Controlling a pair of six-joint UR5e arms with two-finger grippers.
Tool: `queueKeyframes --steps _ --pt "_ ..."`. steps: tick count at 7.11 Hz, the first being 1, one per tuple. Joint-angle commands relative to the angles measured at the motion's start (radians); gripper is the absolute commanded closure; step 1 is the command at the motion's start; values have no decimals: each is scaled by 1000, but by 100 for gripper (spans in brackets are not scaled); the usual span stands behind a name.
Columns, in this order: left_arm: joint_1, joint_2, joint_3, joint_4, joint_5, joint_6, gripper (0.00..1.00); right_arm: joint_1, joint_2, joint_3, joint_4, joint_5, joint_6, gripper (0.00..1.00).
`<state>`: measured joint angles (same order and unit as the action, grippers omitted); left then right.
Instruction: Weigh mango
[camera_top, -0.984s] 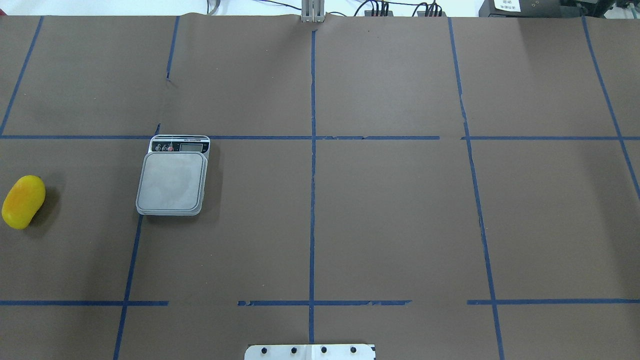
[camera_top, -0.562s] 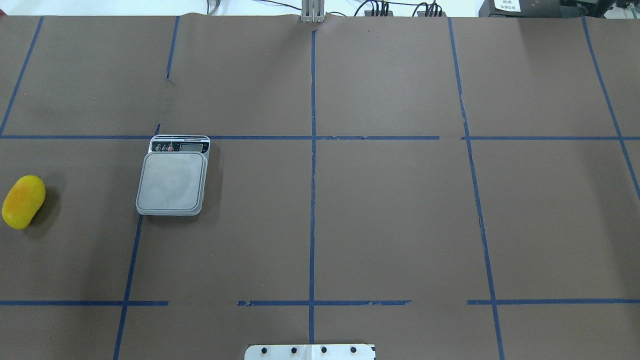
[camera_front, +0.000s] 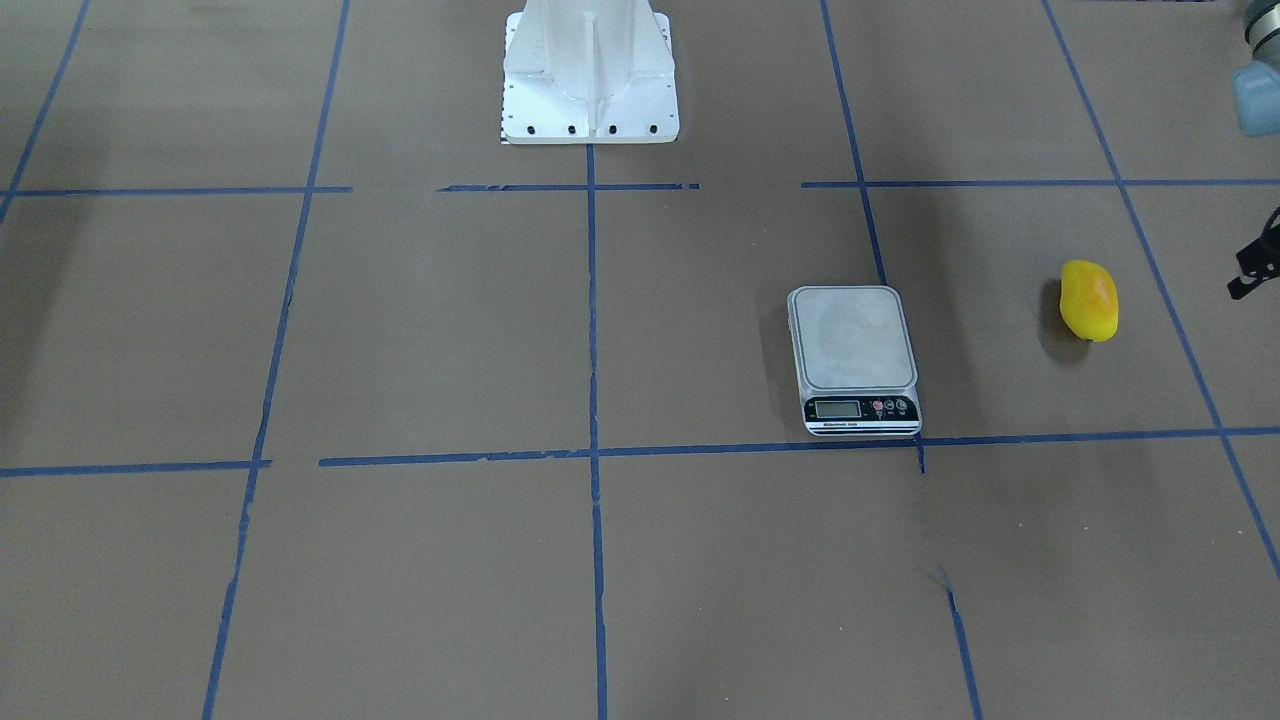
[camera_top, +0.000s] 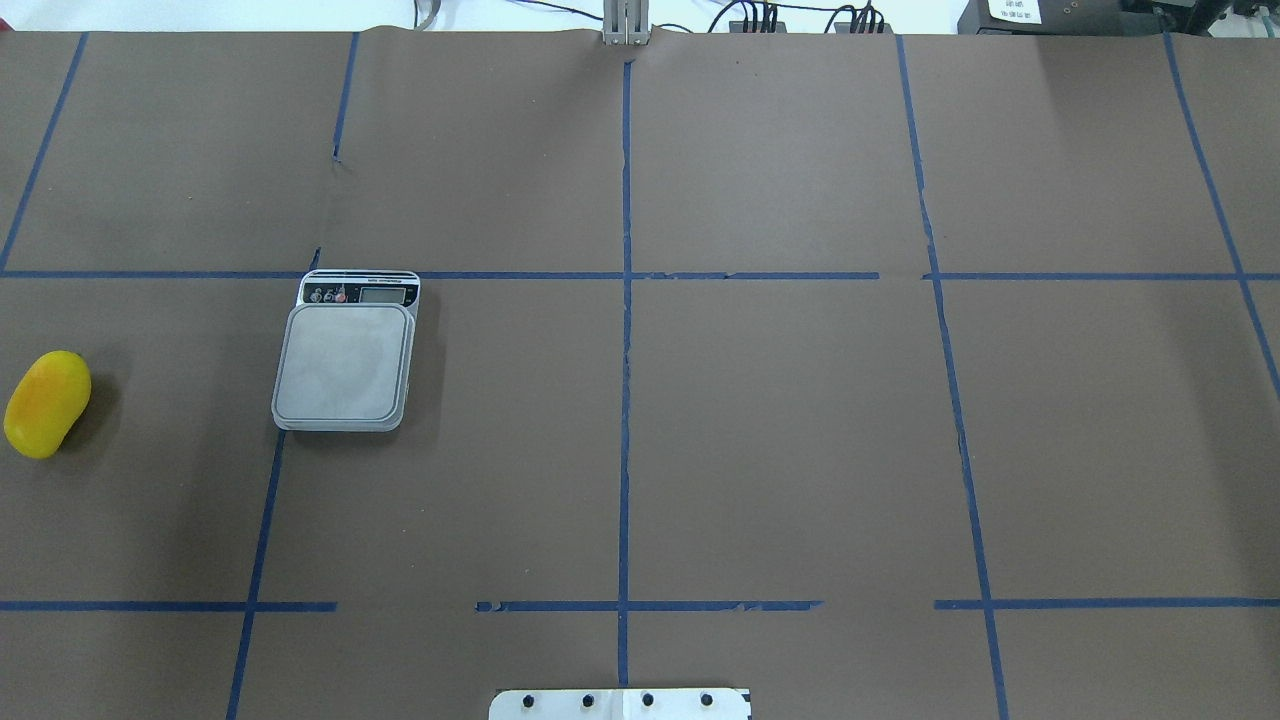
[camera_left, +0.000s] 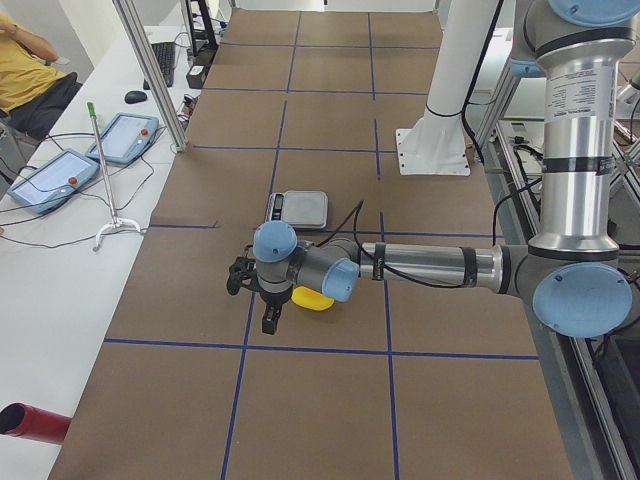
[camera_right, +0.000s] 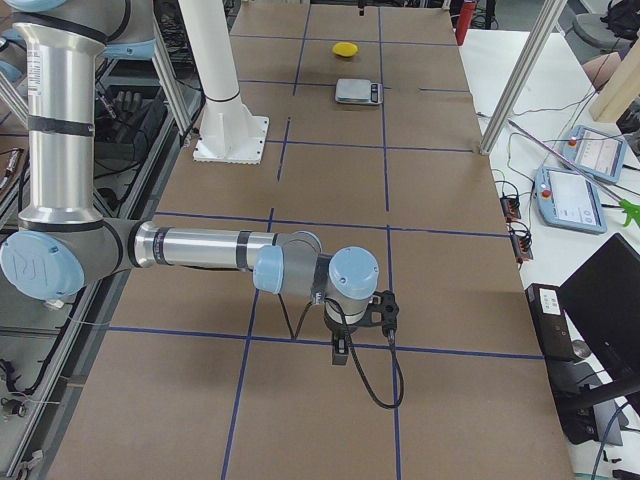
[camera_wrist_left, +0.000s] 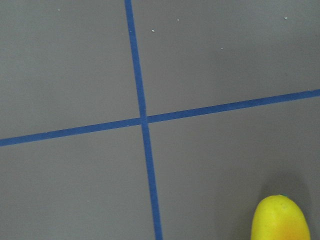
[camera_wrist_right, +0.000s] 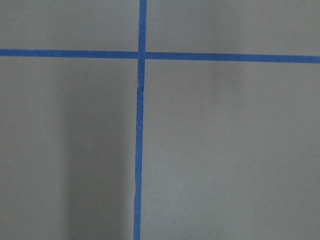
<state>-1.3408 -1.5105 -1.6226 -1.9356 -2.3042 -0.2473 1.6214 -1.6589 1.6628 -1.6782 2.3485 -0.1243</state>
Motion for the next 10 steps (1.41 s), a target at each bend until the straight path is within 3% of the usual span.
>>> queueKeyframes --steps 1,4,5,8,10 --pt "171 25 6 -113 17 -56 0 0 1 0 0 0 0 0" --pt "304 27 -3 -215 90 -257 0 0 1 0 0 0 0 0" --pt "349 27 15 -223 144 -262 0 0 1 0 0 0 0 0" --pt "370 29 38 -226 190 -270 0 0 -1 0 0 0 0 0" --pt "376 30 52 -223 184 -271 10 0 1 0 0 0 0 0"
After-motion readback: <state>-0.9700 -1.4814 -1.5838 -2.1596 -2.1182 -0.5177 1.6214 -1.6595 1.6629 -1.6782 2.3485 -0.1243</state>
